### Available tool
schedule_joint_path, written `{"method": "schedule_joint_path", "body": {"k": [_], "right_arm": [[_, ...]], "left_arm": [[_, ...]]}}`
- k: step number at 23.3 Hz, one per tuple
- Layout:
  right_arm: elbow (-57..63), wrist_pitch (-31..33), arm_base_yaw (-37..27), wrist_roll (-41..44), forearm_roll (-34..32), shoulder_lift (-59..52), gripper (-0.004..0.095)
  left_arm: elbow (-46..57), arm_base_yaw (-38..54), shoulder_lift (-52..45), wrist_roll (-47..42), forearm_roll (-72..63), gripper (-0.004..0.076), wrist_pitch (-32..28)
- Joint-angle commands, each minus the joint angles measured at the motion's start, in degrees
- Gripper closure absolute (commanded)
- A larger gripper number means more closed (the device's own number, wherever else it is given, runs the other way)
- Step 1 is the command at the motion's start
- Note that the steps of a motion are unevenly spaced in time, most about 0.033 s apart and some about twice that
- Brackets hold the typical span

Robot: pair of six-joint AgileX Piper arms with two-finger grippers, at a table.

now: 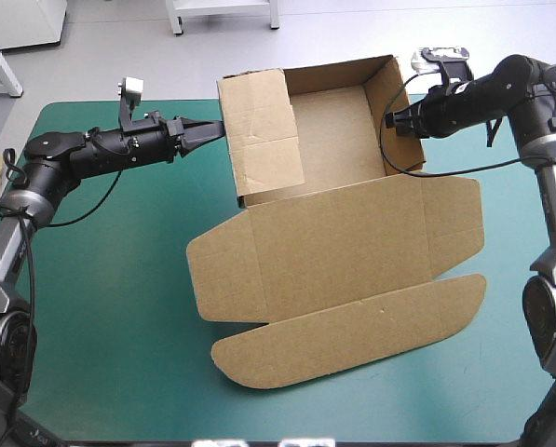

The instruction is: Fold the box

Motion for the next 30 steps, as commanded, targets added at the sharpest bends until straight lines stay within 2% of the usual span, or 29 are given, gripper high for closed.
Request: {"method": "schedule_joint_path", "body": {"k": [1, 7, 9, 13, 14, 18, 23, 30], "right_arm": [[-1.68, -3.21, 1.01, 0.68, 2.76, -2.9, 0.0911], [-1.68, -3.0, 1.55, 1.07, 2.07, -2.9, 0.0911], [-1.68, -2.87, 1.55, 1.6, 0.82, -2.9, 0.0911], [-1.68, -2.75, 1.55, 1.8, 0.46, -2.9, 0.0911], [-1.68, -2.75, 1.55, 2.11, 0.46, -2.9, 0.0911], [-1.68, -2.66, 2.13, 3.25, -0.52, -2.55, 0.0911], [-1.68, -3.3, 4.96, 6.37, -5.86, -2.46, 0.0911], [-1.68, -3.94, 7.9, 9.73, -9.63, -2.46, 0.0911]], "left_arm": [[-1.83, -0.83, -2.84, -1.31, -3.04, 0.0732, 0.14], [-1.83, -0.83, -2.94, -2.1, -0.17, 0.0719, 0.57], [-1.83, -0.83, -3.03, -1.94, -0.03, 0.0606, 0.57], [-1.83, -0.83, -3.25, -1.75, -0.15, 0.0234, 1.22], [-1.83, -0.94, -3.25, -1.86, -0.15, 0.0185, 1.22], [-1.83, -2.43, -3.39, -1.86, 0.4, 0.0169, -1.26], [-1.83, -3.75, -3.38, -2.1, 0.94, 0.0174, -5.2], [-2.57, -6.8, -3.5, -7.18, 12.59, 0.0234, -12.78]]}}
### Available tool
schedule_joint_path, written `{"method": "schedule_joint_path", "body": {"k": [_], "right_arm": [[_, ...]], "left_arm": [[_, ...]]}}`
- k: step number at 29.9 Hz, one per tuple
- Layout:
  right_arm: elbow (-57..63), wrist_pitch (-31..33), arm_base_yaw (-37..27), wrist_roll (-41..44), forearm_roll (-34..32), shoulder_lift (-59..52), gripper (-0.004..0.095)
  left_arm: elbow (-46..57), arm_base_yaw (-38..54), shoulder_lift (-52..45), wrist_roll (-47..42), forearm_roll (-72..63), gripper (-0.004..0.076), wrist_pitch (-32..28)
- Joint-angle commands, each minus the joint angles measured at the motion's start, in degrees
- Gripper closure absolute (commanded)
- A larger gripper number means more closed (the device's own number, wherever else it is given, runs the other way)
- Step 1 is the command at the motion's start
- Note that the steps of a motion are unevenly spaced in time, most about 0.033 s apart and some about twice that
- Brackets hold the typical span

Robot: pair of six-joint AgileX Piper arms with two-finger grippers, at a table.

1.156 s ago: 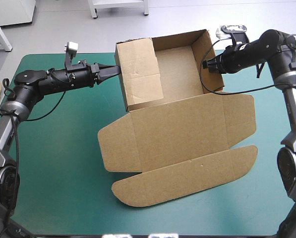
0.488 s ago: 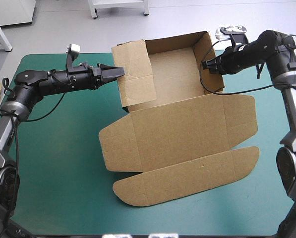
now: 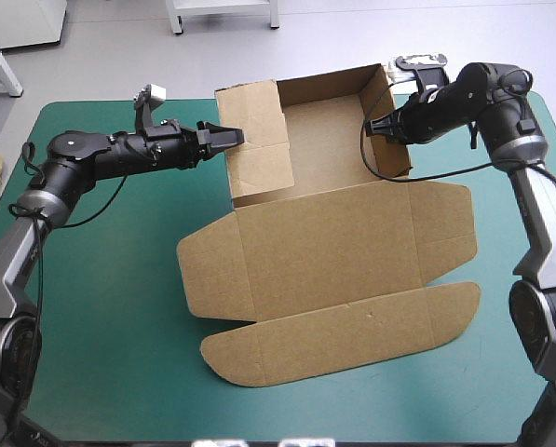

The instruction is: Fold the box

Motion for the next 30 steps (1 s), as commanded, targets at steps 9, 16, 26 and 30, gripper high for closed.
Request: {"method": "schedule_joint_path", "body": {"k": [9, 16, 26, 30], "right_arm": [[-1.68, -3.22, 5.79, 5.72, -4.55, -2.9, 0.0911], [-1.68, -4.01, 9.71, 9.95, -9.68, -2.9, 0.0909], [-1.68, -4.54, 13.91, 13.55, -16.65, -2.9, 0.0909], [-1.68, -4.53, 14.26, 13.87, -16.54, -2.9, 0.0909]], "left_arm": [[-11.48, -7.59, -3.06, -22.68, 30.61, 0.0234, -8.55], [-12.68, -9.96, -2.36, -36.09, 47.36, 0.0234, -9.42], [-14.33, -13.11, -1.6, -49.47, 66.34, 0.0234, -6.12], [-14.69, -13.34, -1.37, -51.11, 65.21, 0.0267, -4.49]]}}
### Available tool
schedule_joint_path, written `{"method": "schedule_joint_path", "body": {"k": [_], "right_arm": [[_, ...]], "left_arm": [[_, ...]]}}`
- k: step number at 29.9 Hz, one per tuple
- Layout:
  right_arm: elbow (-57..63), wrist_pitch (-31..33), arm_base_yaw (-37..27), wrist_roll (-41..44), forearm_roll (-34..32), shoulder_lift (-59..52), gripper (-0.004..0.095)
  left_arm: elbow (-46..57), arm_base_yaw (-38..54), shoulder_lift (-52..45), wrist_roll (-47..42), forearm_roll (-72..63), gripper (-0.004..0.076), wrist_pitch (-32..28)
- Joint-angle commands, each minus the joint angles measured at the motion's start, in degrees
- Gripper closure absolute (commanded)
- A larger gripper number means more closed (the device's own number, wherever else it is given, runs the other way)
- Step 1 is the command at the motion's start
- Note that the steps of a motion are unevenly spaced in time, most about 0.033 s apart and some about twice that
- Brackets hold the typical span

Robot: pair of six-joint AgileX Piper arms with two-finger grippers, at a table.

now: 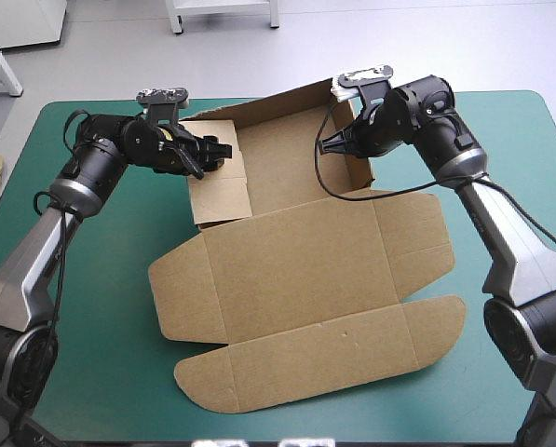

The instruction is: Fold the box

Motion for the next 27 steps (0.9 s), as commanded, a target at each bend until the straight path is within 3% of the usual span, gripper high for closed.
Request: {"method": "schedule_joint_path", "body": {"k": [1, 18, 21, 25, 27], "right_arm": [[-1.68, -2.95, 0.24, 0.24, -0.29, -2.9, 0.0909], [-1.68, -3.81, 0.24, -0.73, 5.38, -2.9, 0.0909], [-1.74, -3.81, 0.24, -0.83, 5.36, -2.9, 0.0909], [-1.74, -3.81, 0.24, -0.96, 5.36, -2.9, 0.0909], [-1.74, -3.81, 0.24, -0.96, 5.36, -2.9, 0.0909]], "left_arm": [[-2.36, -0.51, -2.19, -1.76, -1.96, 0.0279, -1.44], [-2.36, -0.51, -0.66, 0.1, -5.46, 0.03, -0.8], [-2.36, -0.51, -0.42, 0.1, -5.78, 0.0433, -0.71], [-2.36, -0.51, -0.54, 0.1, -5.8, 0.0725, -1.83], [-2.36, -0.51, -0.54, 0.1, -5.69, 0.0732, -2.89]]}}
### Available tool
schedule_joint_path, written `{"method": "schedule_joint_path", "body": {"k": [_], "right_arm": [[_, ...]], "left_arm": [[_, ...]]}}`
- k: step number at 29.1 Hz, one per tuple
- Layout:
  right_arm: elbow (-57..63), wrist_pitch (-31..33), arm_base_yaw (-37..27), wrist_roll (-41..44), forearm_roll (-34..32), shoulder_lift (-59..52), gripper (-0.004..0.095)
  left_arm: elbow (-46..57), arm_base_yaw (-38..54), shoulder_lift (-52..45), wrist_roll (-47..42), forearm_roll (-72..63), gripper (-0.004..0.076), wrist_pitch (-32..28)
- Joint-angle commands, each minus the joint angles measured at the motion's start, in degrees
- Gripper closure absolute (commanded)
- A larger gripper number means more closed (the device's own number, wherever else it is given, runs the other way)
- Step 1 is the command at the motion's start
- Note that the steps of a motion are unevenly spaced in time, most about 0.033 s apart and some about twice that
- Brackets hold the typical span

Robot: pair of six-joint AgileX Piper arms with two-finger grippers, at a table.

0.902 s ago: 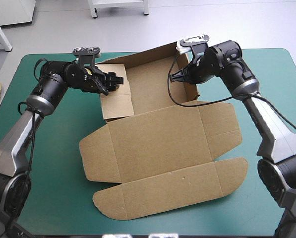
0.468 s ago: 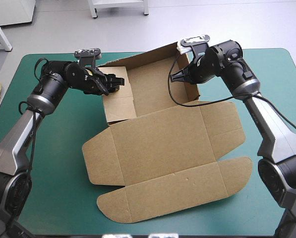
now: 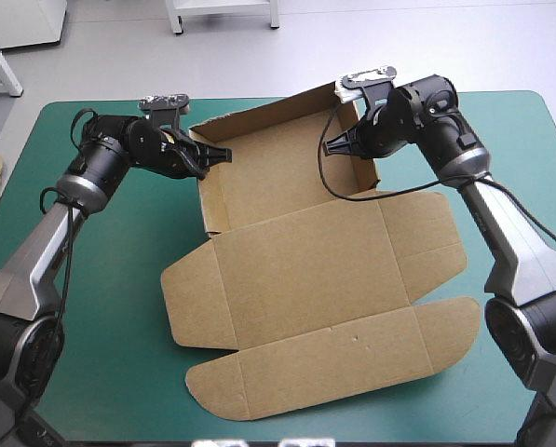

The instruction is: Fold the box

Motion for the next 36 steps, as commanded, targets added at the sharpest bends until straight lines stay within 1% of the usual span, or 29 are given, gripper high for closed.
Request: {"method": "schedule_joint_path", "body": {"k": [1, 5, 7, 12, 15, 19, 24, 28, 30, 32, 33, 36], "right_arm": [[-1.79, -5.12, 0.42, -0.2, 5.51, -2.9, 0.0909], [-1.79, -4.26, 0.42, -0.74, 4.79, -2.9, 0.0909], [-1.79, -3.52, 0.42, -0.87, 4.53, -2.9, 0.0909], [-1.79, -0.25, 0.42, -0.87, 0.58, -2.9, 0.0909], [-1.79, 1.89, 0.42, -0.87, -0.47, -2.9, 0.0909], [-1.79, 5.17, 0.42, -0.87, -0.76, -2.9, 0.0909], [-1.68, 6.61, 0.42, -0.87, -1.39, -2.9, 0.0909], [-1.68, 6.61, 0.42, 0.17, -1.65, -2.48, 0.0909], [-1.68, 6.61, 0.42, 0.19, -1.13, -2.07, 0.0909], [-1.68, 6.72, 0.42, 0.19, 1.07, -0.64, 0.0909], [-1.68, 6.71, 0.42, 0.19, 1.75, -0.18, 0.0909], [-1.43, 6.71, 0.42, 0.19, 2.46, 0.86, 0.0909]], "left_arm": [[-2.09, -0.8, -2.67, 0.29, -4.91, 0.0732, -4.96], [-2.09, -0.8, -2.75, 0.29, -4.4, 0.0732, -6.27], [-2.81, -0.8, -2.75, 0.29, -4.4, 0.0732, -5.99], [-6.26, -0.8, -2.65, 0.56, -2.21, 0.0732, -5.31], [-9.27, -0.8, -1.86, 0.43, 1.83, 0.0732, -1.64], [-11.97, -0.8, -0.06, 0.3, 6.0, 0.0732, 5.49], [-12.26, -0.8, 0.24, 0.3, 6.01, 0.0732, 7.97], [-12.26, -0.8, 0.74, 0.49, 6.27, 0.0732, 12.25], [-12.26, -0.8, 0.98, 0.46, 6.43, 0.0732, 12.24], [-12.38, -0.8, 0.98, 0.46, 6.02, 0.0732, 9.61], [-12.38, -0.8, 0.98, 0.46, 6.02, 0.0732, 9.22], [-12.38, -0.8, 1.55, 0.46, 6.52, 0.0733, 9.36]]}}
